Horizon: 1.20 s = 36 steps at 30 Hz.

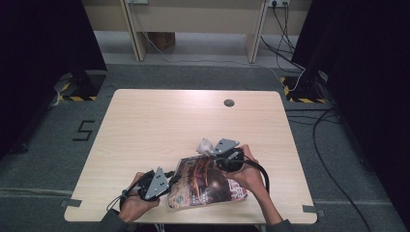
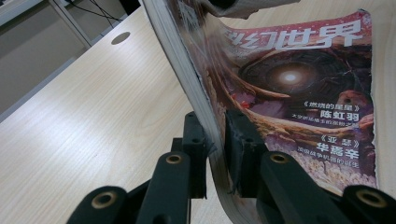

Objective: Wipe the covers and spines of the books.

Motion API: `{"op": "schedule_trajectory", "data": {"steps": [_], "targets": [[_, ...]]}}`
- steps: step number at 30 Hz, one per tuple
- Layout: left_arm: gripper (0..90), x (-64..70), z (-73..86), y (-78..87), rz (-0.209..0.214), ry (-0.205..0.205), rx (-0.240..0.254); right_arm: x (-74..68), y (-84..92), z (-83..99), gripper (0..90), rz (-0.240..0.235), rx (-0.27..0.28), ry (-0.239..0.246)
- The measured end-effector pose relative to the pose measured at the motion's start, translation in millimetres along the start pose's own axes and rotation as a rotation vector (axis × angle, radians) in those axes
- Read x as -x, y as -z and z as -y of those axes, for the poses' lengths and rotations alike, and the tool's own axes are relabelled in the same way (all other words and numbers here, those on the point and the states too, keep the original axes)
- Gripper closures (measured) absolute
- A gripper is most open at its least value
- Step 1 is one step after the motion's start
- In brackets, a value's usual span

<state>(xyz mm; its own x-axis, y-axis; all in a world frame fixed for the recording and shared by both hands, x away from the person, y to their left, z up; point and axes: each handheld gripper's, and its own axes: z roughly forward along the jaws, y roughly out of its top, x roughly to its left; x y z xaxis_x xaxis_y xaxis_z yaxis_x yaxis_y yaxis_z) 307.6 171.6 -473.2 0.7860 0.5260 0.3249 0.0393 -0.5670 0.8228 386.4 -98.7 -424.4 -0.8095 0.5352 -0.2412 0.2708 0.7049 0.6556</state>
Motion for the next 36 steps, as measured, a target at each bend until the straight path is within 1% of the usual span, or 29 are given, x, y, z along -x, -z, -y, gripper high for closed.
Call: {"op": "schedule_trajectory", "data": {"steps": [3,6,7,10,11,14,15,19,25,30,32,34,36], "targets": [[78.4,0.2,-0.3,0.7,-0.001,-0.001,0.002,11.1,-3.9,8.8,77.6,0.017,-0.033,-0.018],[78.4,-0.2,-0.9,0.7,0.001,-0.008,0.001,22.5,-9.1,20.2,77.7,0.039,-0.068,-0.046],[78.5,-0.4,-0.7,0.3,0.001,-0.005,0.002,25.4,-10.8,24.1,77.7,0.049,-0.081,-0.061],[78.5,1.0,-0.9,0.8,-0.001,-0.009,0.004,36.0,-15.6,35.3,77.7,0.06,-0.107,-0.086],[78.5,0.6,-1.6,0.8,0.0,-0.011,0.005,38.6,-16.8,38.2,77.7,0.07,-0.115,-0.092],[78.6,1.2,-1.3,1.0,-0.001,-0.009,0.009,45.6,-19.3,45.9,77.7,0.074,-0.134,-0.121],[78.6,1.6,-1.5,1.4,0.0,-0.013,0.01,48.1,-20.2,48.1,77.7,0.079,-0.141,-0.123],[78.6,1.3,-1.8,1.1,-0.001,-0.011,0.011,55.5,-24.5,55.9,77.7,0.102,-0.176,-0.14],[78.5,1.6,-1.4,1.2,0.001,-0.013,0.011,63.7,-29.9,68.8,77.8,0.112,-0.208,-0.177],[78.6,1.2,-1.6,1.0,-0.001,-0.009,0.012,67.8,-30.3,75.3,77.9,0.127,-0.241,-0.186],[78.5,0.5,-2.0,1.3,0.002,-0.013,0.011,69.1,-29.9,77.0,77.9,0.12,-0.249,-0.19],[78.6,-0.4,-1.5,0.7,0.0,-0.004,0.012,70.8,-29.5,79.3,77.9,0.121,-0.26,-0.193],[78.6,0.2,-0.6,1.1,0.004,-0.006,0.012,72.9,-28.3,82.8,77.9,0.123,-0.266,-0.205]]}}
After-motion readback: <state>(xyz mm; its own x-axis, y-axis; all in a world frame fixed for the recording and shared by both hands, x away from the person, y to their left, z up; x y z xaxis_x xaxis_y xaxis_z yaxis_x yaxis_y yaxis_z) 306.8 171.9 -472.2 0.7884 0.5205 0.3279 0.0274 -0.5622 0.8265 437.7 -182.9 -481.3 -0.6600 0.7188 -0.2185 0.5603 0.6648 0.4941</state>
